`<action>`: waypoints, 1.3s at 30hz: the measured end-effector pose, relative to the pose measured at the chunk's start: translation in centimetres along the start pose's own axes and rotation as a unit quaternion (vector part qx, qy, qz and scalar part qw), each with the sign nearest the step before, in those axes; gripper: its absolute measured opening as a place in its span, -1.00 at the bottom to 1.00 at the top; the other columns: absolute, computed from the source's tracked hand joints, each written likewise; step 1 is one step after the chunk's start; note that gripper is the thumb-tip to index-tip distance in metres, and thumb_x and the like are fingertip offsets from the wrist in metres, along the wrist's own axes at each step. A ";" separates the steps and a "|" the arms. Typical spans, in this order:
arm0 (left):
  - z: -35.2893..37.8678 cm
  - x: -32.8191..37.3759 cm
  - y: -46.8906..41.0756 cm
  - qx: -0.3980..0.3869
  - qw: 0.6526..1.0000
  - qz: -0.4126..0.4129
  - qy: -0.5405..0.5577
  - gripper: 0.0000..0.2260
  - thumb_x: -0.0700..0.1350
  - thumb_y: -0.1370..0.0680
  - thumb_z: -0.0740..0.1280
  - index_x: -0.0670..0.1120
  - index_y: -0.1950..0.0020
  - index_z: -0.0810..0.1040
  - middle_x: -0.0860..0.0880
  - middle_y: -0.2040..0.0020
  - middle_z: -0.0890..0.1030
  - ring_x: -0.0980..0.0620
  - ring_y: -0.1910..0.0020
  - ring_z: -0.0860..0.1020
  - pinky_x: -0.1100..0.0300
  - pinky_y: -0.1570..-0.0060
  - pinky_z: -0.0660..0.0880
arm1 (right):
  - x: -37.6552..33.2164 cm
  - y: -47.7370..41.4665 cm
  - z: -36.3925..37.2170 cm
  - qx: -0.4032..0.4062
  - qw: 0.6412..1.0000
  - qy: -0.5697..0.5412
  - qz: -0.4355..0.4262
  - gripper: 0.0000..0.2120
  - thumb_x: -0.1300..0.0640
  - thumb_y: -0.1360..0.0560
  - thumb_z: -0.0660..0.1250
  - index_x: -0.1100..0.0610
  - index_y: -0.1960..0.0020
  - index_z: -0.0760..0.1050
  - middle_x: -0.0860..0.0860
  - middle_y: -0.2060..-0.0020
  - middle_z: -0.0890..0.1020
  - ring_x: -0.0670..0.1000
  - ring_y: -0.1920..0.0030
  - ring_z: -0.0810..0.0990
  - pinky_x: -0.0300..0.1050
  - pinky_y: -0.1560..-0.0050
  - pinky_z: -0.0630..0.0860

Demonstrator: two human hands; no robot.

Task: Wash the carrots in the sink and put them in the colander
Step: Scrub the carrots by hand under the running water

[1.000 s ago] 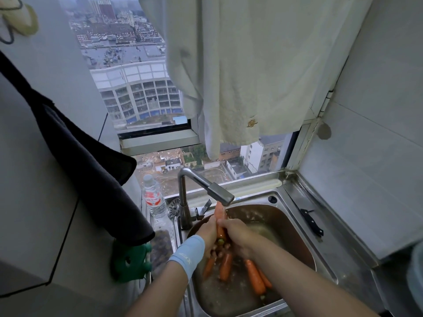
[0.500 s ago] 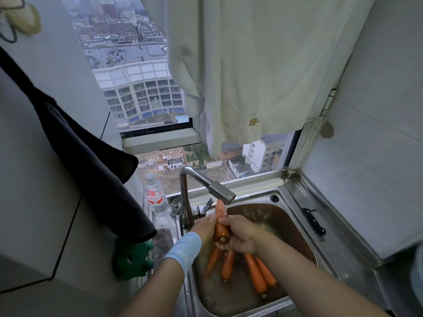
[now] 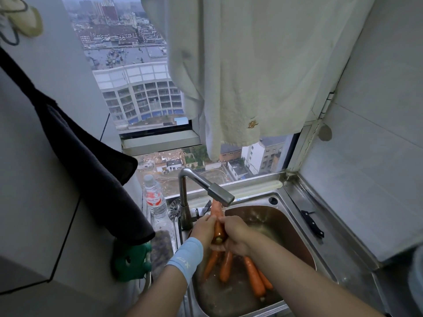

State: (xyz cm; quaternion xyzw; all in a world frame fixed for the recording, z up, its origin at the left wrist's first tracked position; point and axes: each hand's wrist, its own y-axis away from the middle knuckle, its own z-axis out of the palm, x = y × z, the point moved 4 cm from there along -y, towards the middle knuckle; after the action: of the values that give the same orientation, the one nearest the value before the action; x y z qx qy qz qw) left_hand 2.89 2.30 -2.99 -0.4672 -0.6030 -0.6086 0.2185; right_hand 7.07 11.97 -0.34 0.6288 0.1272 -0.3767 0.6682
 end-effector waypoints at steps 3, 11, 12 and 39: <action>-0.4 0.7 0.6 0.003 0.999 0.037 -0.001 -0.74 -0.01 -0.68 0.17 -0.06 -0.13 0.63 -0.17 -0.05 0.64 -0.10 -0.01 0.60 0.03 0.00 0.57 | -0.1 0.2 0.1 -0.034 0.998 -0.056 0.021 -0.72 0.15 -0.74 0.07 0.18 -0.29 0.49 0.26 -0.11 0.61 0.26 -0.06 0.61 0.27 0.08 0.61; 0.3 0.3 0.8 -0.058 0.998 0.022 0.033 -0.76 -0.09 -0.66 0.17 0.09 -0.17 0.61 -0.14 -0.03 0.67 -0.10 -0.04 0.62 -0.01 -0.12 0.57 | 0.4 -0.7 -0.6 -0.022 0.998 -0.050 0.021 -0.78 0.09 -0.70 0.20 0.20 -0.19 0.54 0.23 -0.02 0.62 0.18 0.07 0.63 0.08 0.22 0.64; 0.2 0.4 1.1 -0.047 0.998 0.032 0.011 -0.74 -0.09 -0.66 0.15 0.10 -0.15 0.62 -0.13 -0.03 0.67 -0.08 -0.03 0.62 0.01 -0.14 0.55 | 0.5 -0.8 -0.5 -0.013 0.999 -0.039 0.018 -0.78 0.07 -0.70 0.21 0.20 -0.15 0.54 0.20 0.09 0.61 0.12 0.19 0.59 -0.01 0.32 0.61; 1.4 1.7 2.2 -0.036 0.999 0.029 -0.009 -0.73 -0.06 -0.71 0.11 -0.03 -0.24 0.58 -0.06 0.05 0.65 -0.03 0.02 0.62 0.14 -0.02 0.54 | 0.7 -0.2 -1.8 0.046 0.996 0.059 -0.051 -0.60 -0.02 -0.72 0.10 0.25 -0.08 0.58 0.24 0.21 0.58 0.14 0.26 0.58 -0.07 0.35 0.46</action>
State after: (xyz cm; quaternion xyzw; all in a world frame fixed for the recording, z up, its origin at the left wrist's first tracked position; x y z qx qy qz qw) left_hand 4.37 3.74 -0.64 -0.4975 -0.5690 -0.6188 0.2141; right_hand 7.97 13.42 -1.28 0.6725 0.1807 -0.3783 0.6099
